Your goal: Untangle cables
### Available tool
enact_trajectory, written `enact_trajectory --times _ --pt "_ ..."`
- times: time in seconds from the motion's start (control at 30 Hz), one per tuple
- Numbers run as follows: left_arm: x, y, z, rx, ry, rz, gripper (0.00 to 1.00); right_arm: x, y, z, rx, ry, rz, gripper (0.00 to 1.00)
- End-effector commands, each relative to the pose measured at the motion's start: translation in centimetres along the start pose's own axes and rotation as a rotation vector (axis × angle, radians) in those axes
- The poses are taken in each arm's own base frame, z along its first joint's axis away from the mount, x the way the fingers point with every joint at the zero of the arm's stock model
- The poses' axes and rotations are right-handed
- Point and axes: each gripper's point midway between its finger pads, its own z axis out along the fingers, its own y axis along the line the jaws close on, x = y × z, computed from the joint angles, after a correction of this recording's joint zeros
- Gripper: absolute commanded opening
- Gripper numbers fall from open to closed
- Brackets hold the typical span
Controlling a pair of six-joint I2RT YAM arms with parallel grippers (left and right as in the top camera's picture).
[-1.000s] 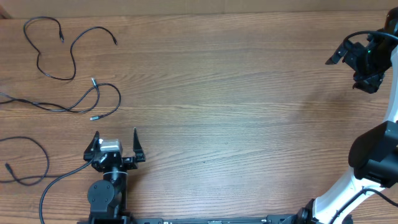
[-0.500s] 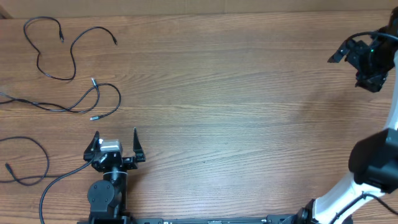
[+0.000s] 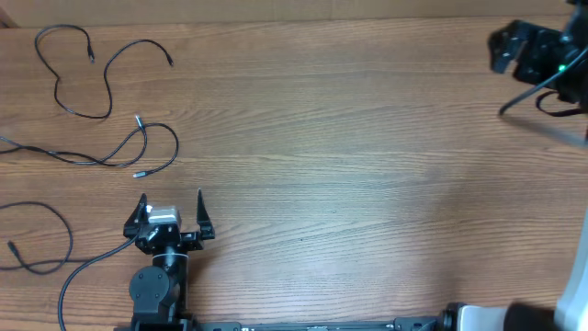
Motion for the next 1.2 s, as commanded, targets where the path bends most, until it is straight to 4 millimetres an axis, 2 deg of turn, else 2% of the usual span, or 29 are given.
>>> enact_trajectory --times 0.0,0.17,0.4,0.43,0.53,0.7,0.87,1.0,1.17 --pt "0.0 -0.3 0.0 0.017 -0.006 0.019 1.00 0.6 2.3 -1.4 -0.044 -0.063 -0.180 1.00" --pt "0.0 -0.3 0.0 0.017 -0.006 0.019 1.00 2.5 3.7 -2.1 -0.090 -0.153 -0.217 1.00" --pt "0.0 -0.3 0.0 0.017 -0.006 0.019 1.00 7.8 4.4 -2.9 -0.168 -0.282 -0.251 1.00" --pt "0.0 -0.3 0.0 0.017 -0.006 0.019 1.00 9.2 4.5 -3.2 -0.185 -0.320 -0.261 1.00" --pt "0.0 -0.3 0.0 0.017 -0.006 0.019 1.00 11.5 4.7 -3.9 -0.210 -0.386 -0.280 1.00" --pt "0.0 -0.3 0.0 0.017 -0.006 0.019 0.99 14.9 4.8 -4.7 -0.235 -0.465 -0.304 1.00" --pt "0.0 -0.3 0.0 0.017 -0.006 0.019 1.00 17.7 4.8 -4.2 -0.261 -0.487 -0.316 1.00" --pt "0.0 -0.3 0.0 0.017 -0.006 0.019 1.00 19.2 4.9 -3.8 -0.281 -0.485 -0.322 1.00" --pt "0.0 -0.3 0.0 0.017 -0.006 0.019 0.99 20.5 5.2 -4.3 -0.291 -0.531 -0.372 1.00"
